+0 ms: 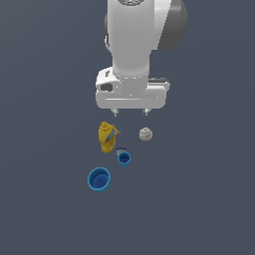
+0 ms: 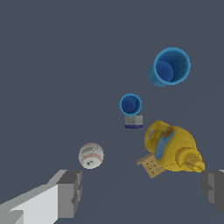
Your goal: Pick up a designated object from a clutter of objects.
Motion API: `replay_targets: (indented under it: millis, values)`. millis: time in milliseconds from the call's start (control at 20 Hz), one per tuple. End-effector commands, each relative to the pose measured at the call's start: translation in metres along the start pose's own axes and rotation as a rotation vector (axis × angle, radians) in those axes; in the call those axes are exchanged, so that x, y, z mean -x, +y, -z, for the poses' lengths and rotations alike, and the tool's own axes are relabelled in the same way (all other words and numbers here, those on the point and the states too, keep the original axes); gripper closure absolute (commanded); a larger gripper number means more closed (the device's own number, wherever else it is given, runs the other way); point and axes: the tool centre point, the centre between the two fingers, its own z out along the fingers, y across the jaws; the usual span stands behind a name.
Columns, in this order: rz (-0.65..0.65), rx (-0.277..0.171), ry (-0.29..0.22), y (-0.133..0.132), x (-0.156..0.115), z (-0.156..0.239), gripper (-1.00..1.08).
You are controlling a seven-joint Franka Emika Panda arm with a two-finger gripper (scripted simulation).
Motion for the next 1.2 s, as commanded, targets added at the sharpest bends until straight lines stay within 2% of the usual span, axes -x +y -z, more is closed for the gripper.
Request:
replay_targets:
  millis: [0, 650, 1150]
  values:
    - [0.000, 0.000, 0.000, 0.000, 0.000, 0.000, -0.20]
    - [-0.002, -0.007, 0.003, 0.012, 0.000, 0.001, -0.20]
    - [0.090, -0.015, 0.004, 0.020, -0.011, -0.022, -0.20]
